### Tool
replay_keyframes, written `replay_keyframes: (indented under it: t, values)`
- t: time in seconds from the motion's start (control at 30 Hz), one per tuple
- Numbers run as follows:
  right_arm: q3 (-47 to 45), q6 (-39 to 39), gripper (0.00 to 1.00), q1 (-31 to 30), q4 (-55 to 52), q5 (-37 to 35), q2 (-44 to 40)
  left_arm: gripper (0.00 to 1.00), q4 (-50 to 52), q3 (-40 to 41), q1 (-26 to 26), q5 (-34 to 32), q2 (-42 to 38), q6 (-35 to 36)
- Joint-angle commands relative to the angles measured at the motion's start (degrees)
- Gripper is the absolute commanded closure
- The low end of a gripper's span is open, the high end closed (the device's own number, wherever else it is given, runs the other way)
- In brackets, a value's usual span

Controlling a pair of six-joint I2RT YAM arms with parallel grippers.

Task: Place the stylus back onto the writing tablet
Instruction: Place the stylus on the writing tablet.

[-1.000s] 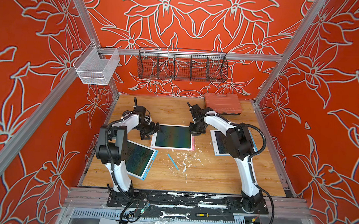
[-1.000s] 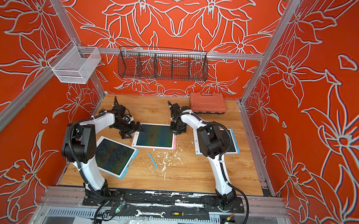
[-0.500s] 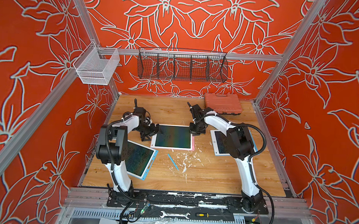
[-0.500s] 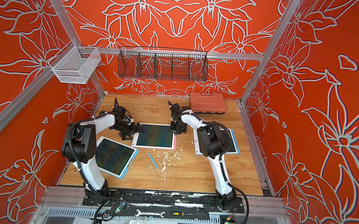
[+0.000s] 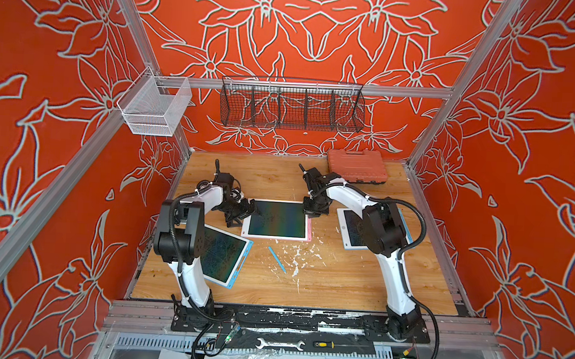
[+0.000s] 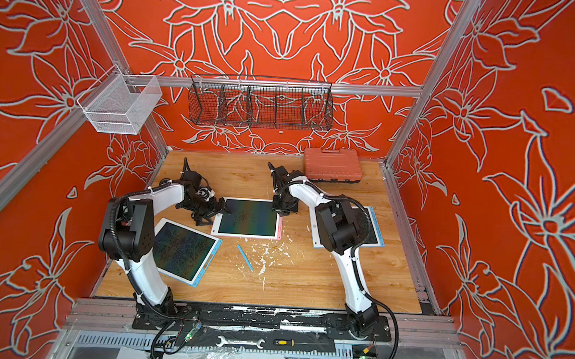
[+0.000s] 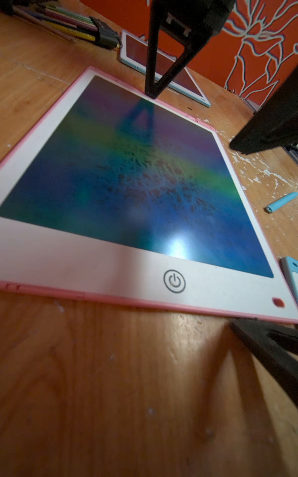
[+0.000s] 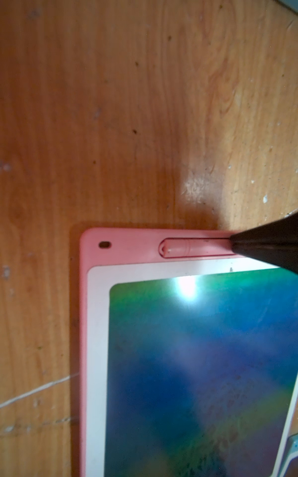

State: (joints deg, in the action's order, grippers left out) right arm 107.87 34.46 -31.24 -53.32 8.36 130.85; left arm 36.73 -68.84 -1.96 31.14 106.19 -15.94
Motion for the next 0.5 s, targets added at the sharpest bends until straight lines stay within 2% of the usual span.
replay_keyframes:
  t: [0.0, 0.47]
  values:
    - [0.76, -1.29, 0.99, -1.15, -6.81, -4.22, 3.34, 0.03, 0.27, 0.55, -0.12, 0.94, -0.38, -0.26]
    - [8.09, -4.22, 0.99, -3.46, -14.16, -9.78, 6.43, 0.03, -0.08, 0.99, -0.11, 1.18, -0.98, -0.48]
